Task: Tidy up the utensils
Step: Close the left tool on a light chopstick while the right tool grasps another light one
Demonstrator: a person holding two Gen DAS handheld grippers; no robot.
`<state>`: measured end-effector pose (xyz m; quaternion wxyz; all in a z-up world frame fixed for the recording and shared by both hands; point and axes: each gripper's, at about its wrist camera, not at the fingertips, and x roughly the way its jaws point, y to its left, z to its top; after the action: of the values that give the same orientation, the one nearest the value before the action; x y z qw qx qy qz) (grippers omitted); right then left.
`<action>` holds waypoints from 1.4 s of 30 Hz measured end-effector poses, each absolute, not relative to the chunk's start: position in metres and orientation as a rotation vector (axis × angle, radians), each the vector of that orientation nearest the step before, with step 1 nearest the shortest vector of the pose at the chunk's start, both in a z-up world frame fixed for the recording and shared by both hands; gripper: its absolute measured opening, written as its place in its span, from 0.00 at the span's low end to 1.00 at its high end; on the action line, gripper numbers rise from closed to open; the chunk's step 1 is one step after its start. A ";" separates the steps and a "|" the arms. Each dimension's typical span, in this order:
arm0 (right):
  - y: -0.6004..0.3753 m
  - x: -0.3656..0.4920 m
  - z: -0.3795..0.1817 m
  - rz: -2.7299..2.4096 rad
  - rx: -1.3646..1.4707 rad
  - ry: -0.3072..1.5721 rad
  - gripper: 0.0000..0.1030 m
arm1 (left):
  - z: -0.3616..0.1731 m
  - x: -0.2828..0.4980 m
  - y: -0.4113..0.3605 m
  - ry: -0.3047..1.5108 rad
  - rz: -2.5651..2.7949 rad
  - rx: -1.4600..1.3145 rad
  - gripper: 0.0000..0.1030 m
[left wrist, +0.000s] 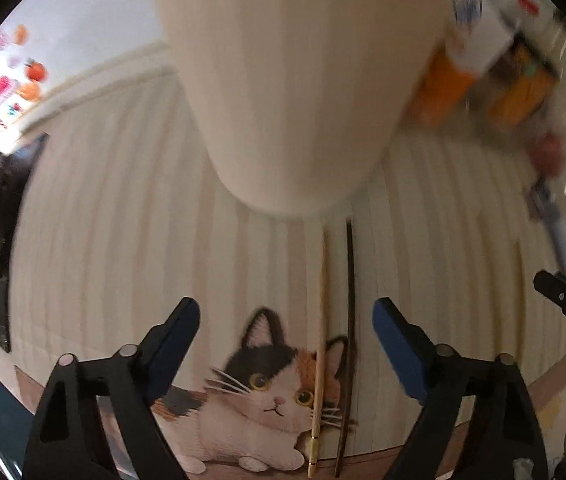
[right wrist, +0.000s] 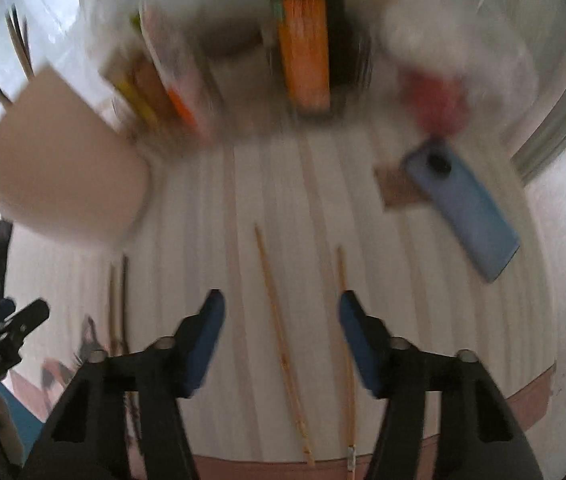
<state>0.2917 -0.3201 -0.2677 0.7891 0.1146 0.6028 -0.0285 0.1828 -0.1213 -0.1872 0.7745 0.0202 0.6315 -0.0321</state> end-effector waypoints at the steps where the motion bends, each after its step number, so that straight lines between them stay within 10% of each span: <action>1: -0.320 0.289 -0.278 -0.063 0.241 1.322 0.49 | -0.196 0.183 -0.122 1.390 -0.075 0.041 0.75; 5: -0.321 0.284 -0.306 -0.054 0.250 1.385 0.42 | -0.220 0.186 -0.128 1.444 -0.093 0.048 0.66; 14: -0.302 0.290 -0.337 -0.035 0.148 1.483 0.39 | -0.239 0.188 -0.124 1.478 -0.066 0.048 0.07; 18: -0.286 0.286 -0.340 -0.063 0.077 1.474 0.08 | -0.237 0.186 -0.099 1.488 -0.013 -0.010 0.05; 42: -0.217 0.294 -0.355 0.051 0.009 1.574 0.07 | -0.235 0.163 -0.080 1.501 0.011 0.005 0.04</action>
<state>0.2938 -0.2168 -0.3549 0.7057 0.0040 0.7081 0.0228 0.1627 -0.0797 -0.2351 0.7312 0.0023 0.6822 0.0051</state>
